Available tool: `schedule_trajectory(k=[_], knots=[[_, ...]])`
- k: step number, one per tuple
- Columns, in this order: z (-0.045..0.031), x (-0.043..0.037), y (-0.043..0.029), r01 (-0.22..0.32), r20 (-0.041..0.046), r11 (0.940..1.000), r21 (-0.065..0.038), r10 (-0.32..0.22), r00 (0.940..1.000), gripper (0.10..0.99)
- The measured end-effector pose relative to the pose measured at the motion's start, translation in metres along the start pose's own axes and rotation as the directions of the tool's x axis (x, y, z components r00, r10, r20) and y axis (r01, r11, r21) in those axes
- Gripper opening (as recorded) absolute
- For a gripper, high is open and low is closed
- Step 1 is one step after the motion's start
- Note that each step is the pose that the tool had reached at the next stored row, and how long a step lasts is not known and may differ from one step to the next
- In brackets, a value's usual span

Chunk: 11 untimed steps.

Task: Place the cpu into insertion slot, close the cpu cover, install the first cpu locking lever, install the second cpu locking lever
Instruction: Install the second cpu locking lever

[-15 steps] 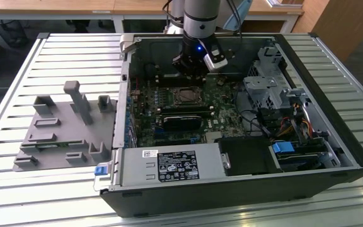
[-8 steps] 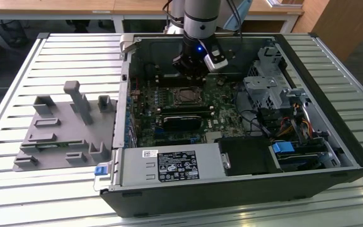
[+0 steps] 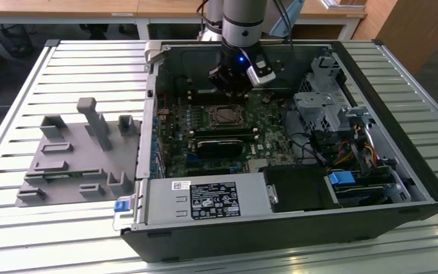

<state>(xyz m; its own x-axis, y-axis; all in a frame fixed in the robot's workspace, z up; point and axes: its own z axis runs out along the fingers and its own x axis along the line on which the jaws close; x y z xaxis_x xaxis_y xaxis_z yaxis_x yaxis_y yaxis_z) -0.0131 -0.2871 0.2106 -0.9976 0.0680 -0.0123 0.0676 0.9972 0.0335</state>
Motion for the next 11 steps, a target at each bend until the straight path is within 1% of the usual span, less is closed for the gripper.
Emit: schedule_trajectory(k=[11], knots=[[-0.0002, -0.0008, -0.0045, 0.000, 0.0000, 1.0000, 0.000, 0.000, 1.0000, 0.106]])
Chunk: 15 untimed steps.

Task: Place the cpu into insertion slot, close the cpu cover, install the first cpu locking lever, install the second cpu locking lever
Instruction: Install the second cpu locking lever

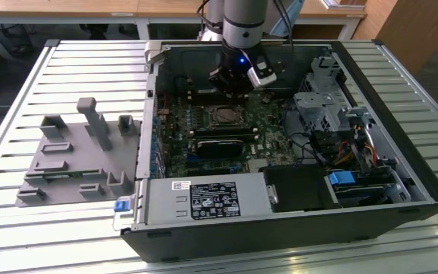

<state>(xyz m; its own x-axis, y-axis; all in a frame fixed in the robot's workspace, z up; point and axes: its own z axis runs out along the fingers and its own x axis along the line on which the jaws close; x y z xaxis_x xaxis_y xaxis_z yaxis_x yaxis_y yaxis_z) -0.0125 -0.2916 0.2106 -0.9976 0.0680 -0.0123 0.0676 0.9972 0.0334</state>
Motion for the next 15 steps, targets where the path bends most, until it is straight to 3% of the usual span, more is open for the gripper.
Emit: schedule_trajectory(k=[15], knots=[[-0.0003, -0.0008, -0.0118, 0.000, 0.0000, 1.0000, 0.000, 0.000, 1.0000, 0.106]])
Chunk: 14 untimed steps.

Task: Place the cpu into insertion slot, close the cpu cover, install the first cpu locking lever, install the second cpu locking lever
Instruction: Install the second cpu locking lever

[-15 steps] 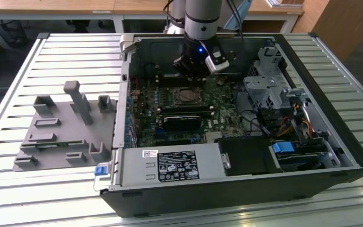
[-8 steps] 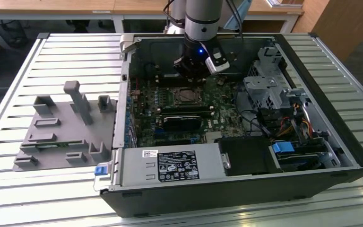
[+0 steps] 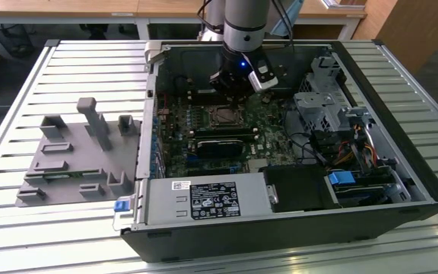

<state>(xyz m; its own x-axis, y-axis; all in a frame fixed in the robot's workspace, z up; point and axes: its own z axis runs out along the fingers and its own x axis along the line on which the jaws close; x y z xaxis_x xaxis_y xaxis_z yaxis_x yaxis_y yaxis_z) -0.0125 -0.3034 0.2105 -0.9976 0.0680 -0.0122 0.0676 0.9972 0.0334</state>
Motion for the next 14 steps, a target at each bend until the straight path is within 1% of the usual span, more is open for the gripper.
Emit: schedule_trajectory(k=[6, 11, 14], knots=[[0.0002, -0.0002, -0.0038, 0.000, 0.0000, 1.0000, 0.000, 0.000, 1.0000, 0.106], [0.0002, -0.0003, -0.0048, 0.000, -0.0005, 1.0000, 0.000, 0.000, 1.0000, 0.106], [-0.0038, -0.0004, -0.0047, 0.000, -0.0009, 1.0000, 0.000, 0.000, 1.0000, 0.106]])
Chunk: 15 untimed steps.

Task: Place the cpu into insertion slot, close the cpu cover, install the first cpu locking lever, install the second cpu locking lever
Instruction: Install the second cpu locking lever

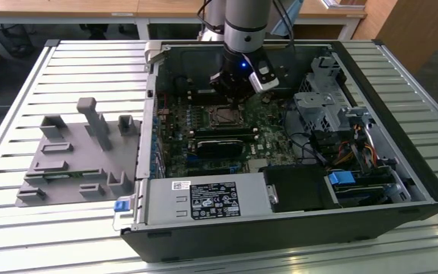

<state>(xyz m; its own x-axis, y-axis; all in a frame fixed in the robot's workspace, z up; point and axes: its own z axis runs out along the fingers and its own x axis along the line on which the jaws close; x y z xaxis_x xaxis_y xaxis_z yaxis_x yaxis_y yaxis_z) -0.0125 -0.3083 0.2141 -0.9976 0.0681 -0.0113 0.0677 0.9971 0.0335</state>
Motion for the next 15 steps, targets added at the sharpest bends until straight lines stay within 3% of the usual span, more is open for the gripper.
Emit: schedule_trajectory(k=[3, 6, 15], knots=[[-0.0072, -0.0001, 0.0002, 0.000, -0.0003, 1.0000, 0.000, 0.000, 1.0000, 0.106], [-0.0092, -0.0002, -0.0007, 0.000, -0.0003, 1.0000, 0.000, 0.000, 1.0000, 0.106], [-0.0098, -0.0014, -0.0187, 0.000, -0.0004, 1.0000, 0.000, 0.000, 1.0000, 0.106]])
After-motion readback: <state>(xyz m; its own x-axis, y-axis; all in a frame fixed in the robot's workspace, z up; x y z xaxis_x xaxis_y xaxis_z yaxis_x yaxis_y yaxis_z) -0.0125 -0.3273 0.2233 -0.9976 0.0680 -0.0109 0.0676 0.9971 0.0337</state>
